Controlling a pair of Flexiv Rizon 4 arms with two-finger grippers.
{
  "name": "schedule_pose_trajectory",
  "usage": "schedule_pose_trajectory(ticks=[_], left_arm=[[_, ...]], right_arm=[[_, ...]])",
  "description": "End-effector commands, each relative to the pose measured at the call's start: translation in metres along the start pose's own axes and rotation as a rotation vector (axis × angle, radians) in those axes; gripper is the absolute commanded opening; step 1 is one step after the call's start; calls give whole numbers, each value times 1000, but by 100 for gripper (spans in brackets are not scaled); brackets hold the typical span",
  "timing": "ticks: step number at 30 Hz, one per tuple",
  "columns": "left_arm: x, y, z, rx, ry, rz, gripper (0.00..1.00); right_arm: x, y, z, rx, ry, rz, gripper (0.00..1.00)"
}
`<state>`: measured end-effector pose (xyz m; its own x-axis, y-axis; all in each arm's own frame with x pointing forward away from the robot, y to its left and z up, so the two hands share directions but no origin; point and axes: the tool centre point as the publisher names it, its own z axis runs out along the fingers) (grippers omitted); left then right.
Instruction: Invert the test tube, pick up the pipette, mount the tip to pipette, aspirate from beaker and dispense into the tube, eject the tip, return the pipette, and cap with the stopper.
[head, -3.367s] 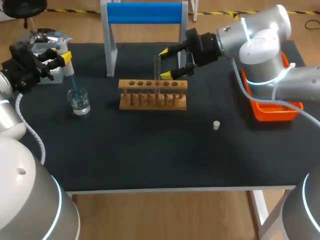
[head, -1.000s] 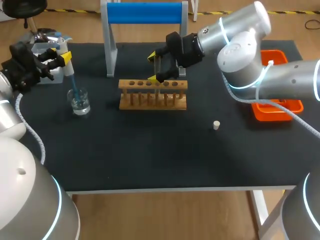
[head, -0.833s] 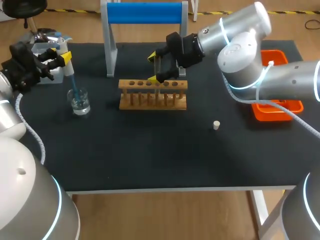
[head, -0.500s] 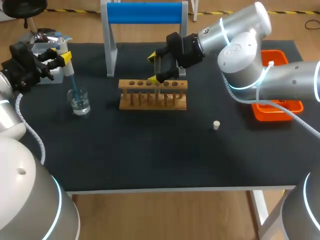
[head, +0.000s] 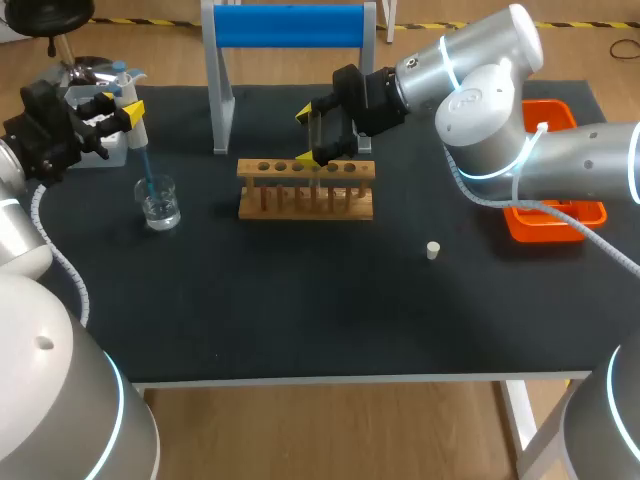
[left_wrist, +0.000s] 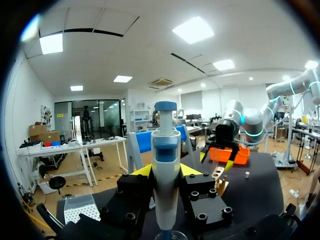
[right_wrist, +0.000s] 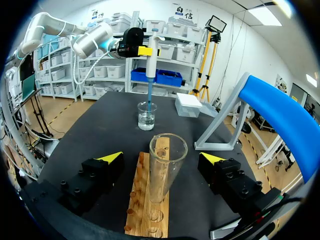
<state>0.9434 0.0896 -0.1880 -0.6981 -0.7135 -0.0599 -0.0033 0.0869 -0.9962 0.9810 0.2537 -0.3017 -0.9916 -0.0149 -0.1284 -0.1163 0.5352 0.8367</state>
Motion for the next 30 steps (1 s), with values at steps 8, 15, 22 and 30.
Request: schedule_pose_trajectory(ticks=[8,15,22,30], left_arm=[[7,-18,-5,1,-13,17,0],[11,-27,-5,2,-17,29,0],[16,-37,-6,5,-19,50,0],[22,-50,-2,-1,-12,74,0]], right_arm=[[0,0,-1,3,3,0,100],[0,0,-1,3,3,0,100],[0,0,-1,3,3,0,100],[0,0,-1,3,3,0,100]])
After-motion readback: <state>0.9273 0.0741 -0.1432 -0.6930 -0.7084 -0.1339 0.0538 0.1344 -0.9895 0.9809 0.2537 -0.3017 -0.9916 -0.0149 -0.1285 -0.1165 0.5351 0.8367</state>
